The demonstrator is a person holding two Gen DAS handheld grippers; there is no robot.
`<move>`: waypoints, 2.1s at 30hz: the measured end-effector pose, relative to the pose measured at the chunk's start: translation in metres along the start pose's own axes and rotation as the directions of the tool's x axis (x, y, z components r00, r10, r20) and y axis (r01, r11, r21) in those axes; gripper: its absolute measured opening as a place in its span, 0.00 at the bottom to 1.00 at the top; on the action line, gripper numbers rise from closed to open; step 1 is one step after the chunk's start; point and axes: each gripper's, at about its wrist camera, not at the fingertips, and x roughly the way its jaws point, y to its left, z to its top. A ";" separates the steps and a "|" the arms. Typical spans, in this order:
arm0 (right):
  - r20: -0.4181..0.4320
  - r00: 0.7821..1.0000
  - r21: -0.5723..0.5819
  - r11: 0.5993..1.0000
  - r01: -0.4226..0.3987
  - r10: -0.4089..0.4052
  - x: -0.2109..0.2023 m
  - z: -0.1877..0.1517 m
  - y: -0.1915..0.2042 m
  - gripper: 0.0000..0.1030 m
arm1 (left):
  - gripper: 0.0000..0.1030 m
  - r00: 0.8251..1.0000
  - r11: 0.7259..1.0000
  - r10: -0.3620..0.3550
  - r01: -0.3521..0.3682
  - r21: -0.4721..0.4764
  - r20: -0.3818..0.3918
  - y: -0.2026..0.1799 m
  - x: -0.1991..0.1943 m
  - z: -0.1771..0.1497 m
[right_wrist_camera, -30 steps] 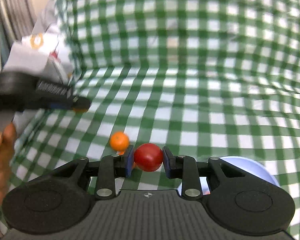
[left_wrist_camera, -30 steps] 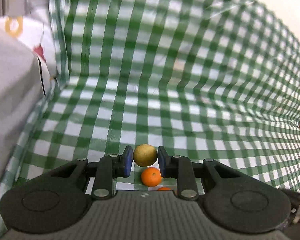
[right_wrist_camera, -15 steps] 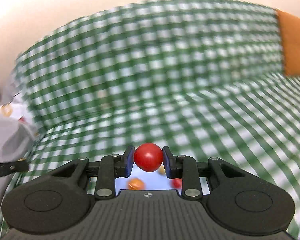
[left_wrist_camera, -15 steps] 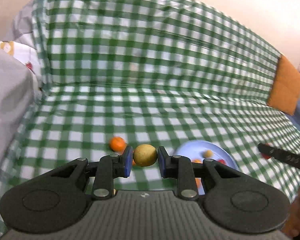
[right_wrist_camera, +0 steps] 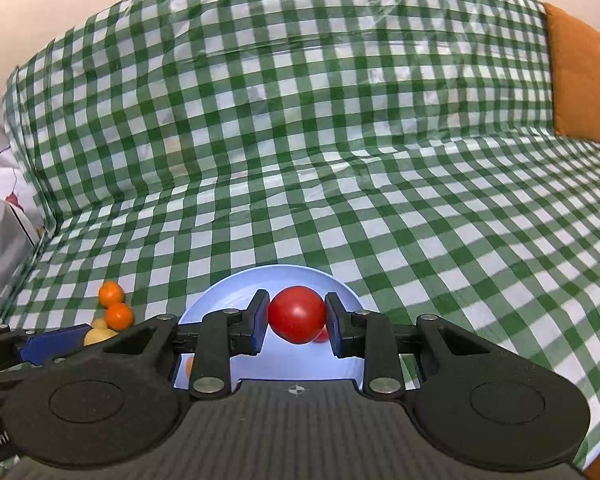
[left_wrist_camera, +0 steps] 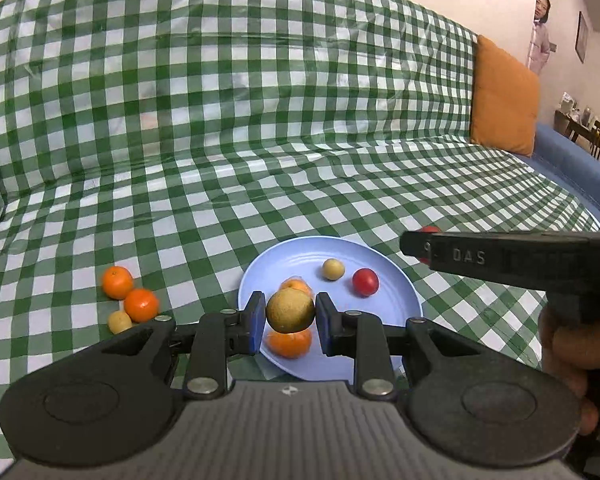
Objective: Organize fruits
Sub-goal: 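Carry both fruits over the blue plate and open both tools to drop them, then move both tools back toward the remaining mandarins and yellow fruits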
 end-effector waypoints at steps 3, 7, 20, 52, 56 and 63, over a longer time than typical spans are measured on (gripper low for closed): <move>0.006 1.000 -0.016 1.000 -0.015 0.015 0.004 0.002 0.001 0.30 | 0.29 1.000 1.000 0.008 -0.008 0.014 -0.005 -0.007 0.006 0.000; -0.012 1.000 -0.017 1.000 -0.020 0.020 0.012 0.004 -0.003 0.30 | 0.29 1.000 0.998 0.023 -0.022 0.063 -0.021 -0.016 0.016 -0.004; -0.141 0.990 0.009 1.000 -0.008 0.010 0.033 -0.003 -0.018 0.30 | 0.29 0.998 0.997 0.035 -0.031 0.072 -0.044 -0.029 0.027 -0.007; -0.053 0.998 0.049 0.998 -0.033 0.035 0.017 -0.001 0.003 0.63 | 0.19 0.959 0.922 0.282 -0.259 -0.287 0.040 0.106 -0.059 0.015; -0.047 0.996 0.034 0.997 -0.070 0.072 0.016 -0.012 0.010 0.60 | 0.19 0.923 0.936 0.351 -0.350 -0.030 0.159 0.089 -0.102 0.007; -0.049 0.990 0.031 0.991 -0.132 0.134 0.025 -0.024 0.025 0.15 | 0.14 0.931 0.946 0.319 -0.303 -0.115 0.178 0.122 -0.115 -0.037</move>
